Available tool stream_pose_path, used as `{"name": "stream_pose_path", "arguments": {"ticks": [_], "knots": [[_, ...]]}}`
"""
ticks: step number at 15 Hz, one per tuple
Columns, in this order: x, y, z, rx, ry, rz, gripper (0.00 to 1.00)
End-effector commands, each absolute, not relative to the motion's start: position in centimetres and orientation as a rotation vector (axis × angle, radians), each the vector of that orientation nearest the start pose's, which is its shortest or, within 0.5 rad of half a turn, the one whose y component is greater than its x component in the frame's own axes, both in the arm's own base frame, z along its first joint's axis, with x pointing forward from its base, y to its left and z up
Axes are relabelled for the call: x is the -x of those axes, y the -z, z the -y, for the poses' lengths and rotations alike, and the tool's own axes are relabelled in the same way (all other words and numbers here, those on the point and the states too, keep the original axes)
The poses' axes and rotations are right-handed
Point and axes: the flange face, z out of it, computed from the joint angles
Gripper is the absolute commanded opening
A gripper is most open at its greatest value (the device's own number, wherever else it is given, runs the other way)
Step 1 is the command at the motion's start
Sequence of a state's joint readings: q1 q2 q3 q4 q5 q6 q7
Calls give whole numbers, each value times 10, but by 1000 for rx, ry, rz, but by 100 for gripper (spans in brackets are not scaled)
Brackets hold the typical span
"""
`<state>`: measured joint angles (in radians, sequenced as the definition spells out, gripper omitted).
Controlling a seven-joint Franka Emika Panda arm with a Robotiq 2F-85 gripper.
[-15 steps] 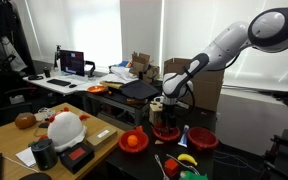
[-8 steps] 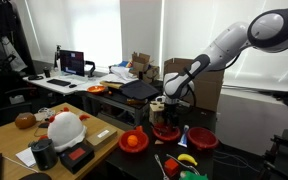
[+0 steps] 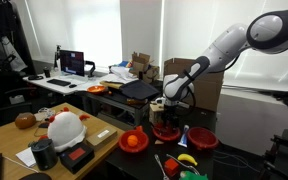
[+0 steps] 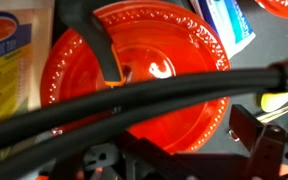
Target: Remove the pliers from the bowl and put it on the table
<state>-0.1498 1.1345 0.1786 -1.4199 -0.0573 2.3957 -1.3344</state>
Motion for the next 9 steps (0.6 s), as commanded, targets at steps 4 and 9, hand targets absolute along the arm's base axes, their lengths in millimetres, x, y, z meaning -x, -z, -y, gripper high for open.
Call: {"name": "stream_pose_path", "arguments": {"ticks": [4, 9], "knots": [[-682, 3, -4, 2314, 60, 1884, 100], [-682, 9, -9, 2294, 111, 1931, 100]]}}
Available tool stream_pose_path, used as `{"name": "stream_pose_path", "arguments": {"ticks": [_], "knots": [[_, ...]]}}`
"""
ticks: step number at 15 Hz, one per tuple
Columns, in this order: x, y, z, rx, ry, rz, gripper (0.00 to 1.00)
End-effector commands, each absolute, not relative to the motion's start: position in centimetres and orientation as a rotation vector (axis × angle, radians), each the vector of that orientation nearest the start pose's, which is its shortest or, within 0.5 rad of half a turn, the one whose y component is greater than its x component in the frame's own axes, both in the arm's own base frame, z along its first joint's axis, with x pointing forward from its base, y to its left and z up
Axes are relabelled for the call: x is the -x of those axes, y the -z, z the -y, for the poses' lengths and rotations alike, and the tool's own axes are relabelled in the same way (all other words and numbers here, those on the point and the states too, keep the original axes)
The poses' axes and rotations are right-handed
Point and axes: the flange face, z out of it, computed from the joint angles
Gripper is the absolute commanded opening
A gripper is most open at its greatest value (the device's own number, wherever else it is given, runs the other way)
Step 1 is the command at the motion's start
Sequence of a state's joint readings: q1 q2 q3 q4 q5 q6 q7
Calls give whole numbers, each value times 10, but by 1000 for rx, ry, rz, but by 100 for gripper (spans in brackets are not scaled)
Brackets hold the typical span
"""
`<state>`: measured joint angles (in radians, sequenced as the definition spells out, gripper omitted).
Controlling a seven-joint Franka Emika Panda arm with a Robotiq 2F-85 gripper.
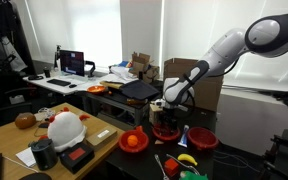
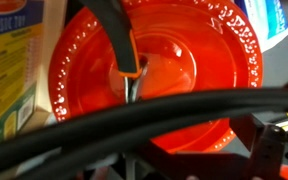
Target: Remove the pliers from the bowl and put it on the table
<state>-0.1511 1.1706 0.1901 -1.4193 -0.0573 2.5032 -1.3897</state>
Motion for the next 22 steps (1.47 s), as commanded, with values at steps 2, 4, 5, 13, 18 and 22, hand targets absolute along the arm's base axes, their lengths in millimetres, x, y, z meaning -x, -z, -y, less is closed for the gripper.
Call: {"name": "stream_pose_path", "arguments": {"ticks": [2, 4, 5, 13, 18, 22], "knots": [[-683, 11, -7, 2293, 127, 1953, 100], [-683, 12, -4, 2285, 146, 1984, 100], [-683, 12, -3, 2279, 159, 1997, 100], [-686, 11, 8, 2299, 224, 2006, 100], [-682, 16, 10, 2307, 211, 1964, 100], [-678, 25, 6, 2298, 206, 1948, 100]]}}
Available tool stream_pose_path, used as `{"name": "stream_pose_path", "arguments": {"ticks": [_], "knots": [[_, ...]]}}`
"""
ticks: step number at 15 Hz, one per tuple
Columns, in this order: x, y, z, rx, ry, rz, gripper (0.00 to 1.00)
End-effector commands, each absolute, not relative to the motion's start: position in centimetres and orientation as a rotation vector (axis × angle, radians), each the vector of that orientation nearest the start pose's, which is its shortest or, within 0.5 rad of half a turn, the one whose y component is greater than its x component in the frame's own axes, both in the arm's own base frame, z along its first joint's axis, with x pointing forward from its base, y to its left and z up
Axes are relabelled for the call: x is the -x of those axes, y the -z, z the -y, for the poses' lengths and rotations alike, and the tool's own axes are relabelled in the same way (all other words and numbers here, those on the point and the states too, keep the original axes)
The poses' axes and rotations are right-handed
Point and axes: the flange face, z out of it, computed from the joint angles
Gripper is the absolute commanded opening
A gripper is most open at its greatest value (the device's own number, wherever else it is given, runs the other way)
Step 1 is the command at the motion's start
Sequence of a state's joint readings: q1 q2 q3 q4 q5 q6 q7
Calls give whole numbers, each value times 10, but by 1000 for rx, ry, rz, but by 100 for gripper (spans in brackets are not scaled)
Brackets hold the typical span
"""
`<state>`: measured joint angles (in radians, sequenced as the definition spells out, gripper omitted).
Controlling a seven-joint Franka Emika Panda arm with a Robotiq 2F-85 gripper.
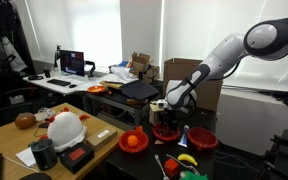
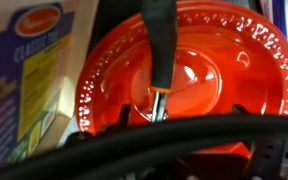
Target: Remove the pliers from the bowl and put it on the table
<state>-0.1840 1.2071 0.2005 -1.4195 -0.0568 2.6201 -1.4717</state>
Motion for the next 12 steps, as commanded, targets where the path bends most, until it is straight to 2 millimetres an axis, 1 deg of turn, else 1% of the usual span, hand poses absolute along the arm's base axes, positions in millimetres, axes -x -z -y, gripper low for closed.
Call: {"name": "stream_pose_path", "arguments": {"ticks": [1, 2, 3, 4, 7, 11, 12], "knots": [[-677, 27, 5, 2294, 202, 1946, 100], [-676, 30, 5, 2297, 202, 1935, 75], [-676, 31, 5, 2292, 199, 1937, 74], [-675, 32, 4, 2291, 197, 1936, 68], [-676, 32, 6, 2298, 187, 1933, 42], [-679, 29, 7, 2314, 191, 1923, 14], [-679, 28, 7, 2317, 191, 1922, 5]]}}
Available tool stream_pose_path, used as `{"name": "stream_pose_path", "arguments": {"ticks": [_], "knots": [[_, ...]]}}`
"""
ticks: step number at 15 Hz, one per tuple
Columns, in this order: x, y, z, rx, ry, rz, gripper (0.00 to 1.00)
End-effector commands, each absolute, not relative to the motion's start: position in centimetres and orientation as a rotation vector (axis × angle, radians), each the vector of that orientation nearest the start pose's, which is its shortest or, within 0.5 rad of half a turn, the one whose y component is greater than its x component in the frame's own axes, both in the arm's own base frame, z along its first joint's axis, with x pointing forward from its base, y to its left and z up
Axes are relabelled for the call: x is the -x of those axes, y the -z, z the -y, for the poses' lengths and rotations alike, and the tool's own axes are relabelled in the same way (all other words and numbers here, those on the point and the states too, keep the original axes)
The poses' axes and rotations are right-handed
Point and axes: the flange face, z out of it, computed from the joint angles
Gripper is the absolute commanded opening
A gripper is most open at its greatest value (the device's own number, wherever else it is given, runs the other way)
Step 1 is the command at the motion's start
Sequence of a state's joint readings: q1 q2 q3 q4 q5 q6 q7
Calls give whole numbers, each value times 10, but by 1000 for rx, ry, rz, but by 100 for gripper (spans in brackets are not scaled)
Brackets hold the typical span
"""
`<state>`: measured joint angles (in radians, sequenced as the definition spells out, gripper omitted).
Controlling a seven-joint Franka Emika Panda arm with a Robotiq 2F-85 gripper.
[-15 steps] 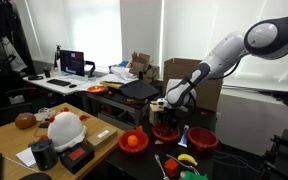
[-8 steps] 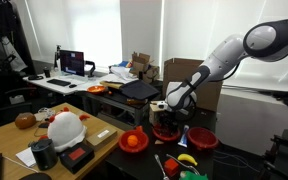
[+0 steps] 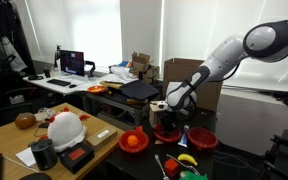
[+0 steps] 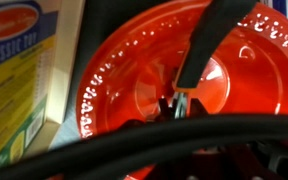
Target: Remove the pliers from the bowl and put it on the table
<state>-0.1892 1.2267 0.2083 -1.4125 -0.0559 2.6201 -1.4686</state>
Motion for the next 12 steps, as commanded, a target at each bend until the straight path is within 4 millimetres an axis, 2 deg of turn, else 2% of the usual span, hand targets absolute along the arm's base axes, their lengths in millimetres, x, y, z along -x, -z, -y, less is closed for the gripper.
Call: {"name": "stream_pose_path", "arguments": {"ticks": [1, 3, 7, 12], "knots": [[-679, 27, 7, 2321, 190, 1917, 1], [-680, 26, 6, 2330, 187, 1909, 5], [-682, 19, 4, 2342, 188, 1912, 5], [-688, -3, -1, 2402, 174, 1911, 5]]}}
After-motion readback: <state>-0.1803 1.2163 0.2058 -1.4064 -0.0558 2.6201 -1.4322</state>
